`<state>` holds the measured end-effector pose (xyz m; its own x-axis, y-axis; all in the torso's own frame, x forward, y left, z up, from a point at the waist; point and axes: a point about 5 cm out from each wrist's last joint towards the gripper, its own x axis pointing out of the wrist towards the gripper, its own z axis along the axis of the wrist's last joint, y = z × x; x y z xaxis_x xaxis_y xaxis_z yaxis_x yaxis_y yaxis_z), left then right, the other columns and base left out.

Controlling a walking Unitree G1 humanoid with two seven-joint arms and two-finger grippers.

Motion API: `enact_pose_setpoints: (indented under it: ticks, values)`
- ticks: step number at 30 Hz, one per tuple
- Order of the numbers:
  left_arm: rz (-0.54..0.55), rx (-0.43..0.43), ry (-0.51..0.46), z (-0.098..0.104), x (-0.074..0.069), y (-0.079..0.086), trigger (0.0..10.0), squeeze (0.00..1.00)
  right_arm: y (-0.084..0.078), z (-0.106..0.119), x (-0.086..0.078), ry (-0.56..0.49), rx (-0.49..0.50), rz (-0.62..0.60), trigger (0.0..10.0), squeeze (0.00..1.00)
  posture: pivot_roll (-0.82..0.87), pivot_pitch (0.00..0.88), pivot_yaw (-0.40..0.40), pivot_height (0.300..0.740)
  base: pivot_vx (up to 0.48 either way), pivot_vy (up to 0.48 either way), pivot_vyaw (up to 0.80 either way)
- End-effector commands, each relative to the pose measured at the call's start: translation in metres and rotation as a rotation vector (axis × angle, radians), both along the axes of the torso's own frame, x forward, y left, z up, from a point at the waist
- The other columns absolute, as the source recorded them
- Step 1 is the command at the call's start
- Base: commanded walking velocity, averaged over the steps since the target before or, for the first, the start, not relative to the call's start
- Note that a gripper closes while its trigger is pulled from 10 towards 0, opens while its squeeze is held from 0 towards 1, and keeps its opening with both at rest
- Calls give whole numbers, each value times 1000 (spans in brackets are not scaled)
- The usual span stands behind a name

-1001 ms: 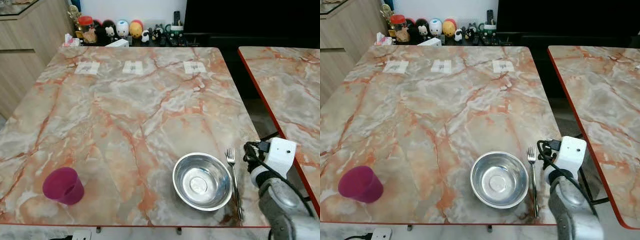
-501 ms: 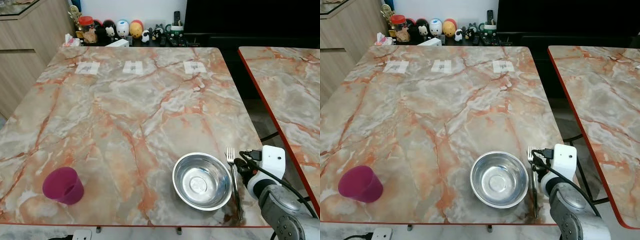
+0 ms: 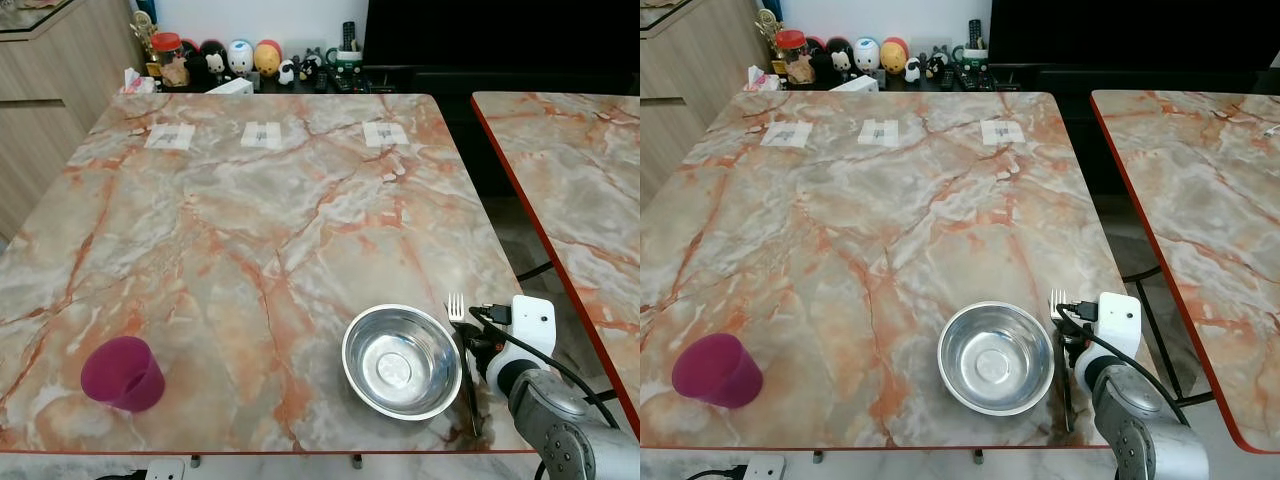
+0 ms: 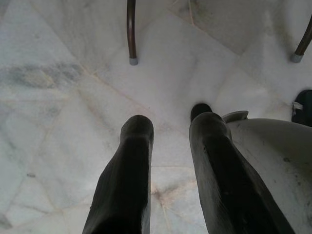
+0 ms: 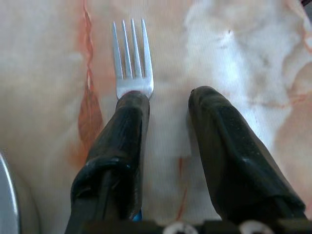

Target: Setting the table

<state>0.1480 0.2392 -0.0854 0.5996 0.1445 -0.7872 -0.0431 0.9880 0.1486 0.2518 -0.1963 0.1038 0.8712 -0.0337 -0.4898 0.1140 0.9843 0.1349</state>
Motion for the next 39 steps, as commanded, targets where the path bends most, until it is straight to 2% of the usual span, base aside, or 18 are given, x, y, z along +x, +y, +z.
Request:
enact_pose_setpoints:
  ticks: [1,8,11,27,33,34,35,36,39]
  values:
    - [3,-6,36,-4,-8,-1,10000,0,1,5,1,-22,-4,0,10000,0,2,123,-15,740,0,0,0]
    - [2,-7,38,-4,-9,0,10000,0,4,5,1,-18,2,49,10000,0,-3,124,-19,740,0,0,0]
    - [4,-8,41,-4,-10,1,10000,0,6,1,0,19,7,94,10000,0,-7,124,-21,740,0,0,0]
    - [11,-8,49,-3,-12,7,10000,0,8,-17,-4,99,-31,140,10000,0,-2,127,-21,740,0,0,0]
    - [18,-12,56,-3,-16,11,10000,0,4,-23,-4,114,-63,110,10000,0,0,127,-22,740,0,0,0]
    - [19,-14,58,-4,-17,11,10000,0,3,-24,-4,115,-63,106,3569,0,0,127,-22,740,0,0,0]
    - [19,-15,59,-4,-18,12,10000,0,3,-25,-4,115,-62,103,3569,0,0,127,-22,740,0,0,0]
    - [19,-15,60,-4,-18,12,10000,0,2,-25,-4,117,-63,102,0,0,-1,127,-21,740,0,0,0]
    - [17,-17,64,-4,-19,11,10000,0,3,-27,-4,119,-64,105,0,0,0,127,-21,740,0,0,0]
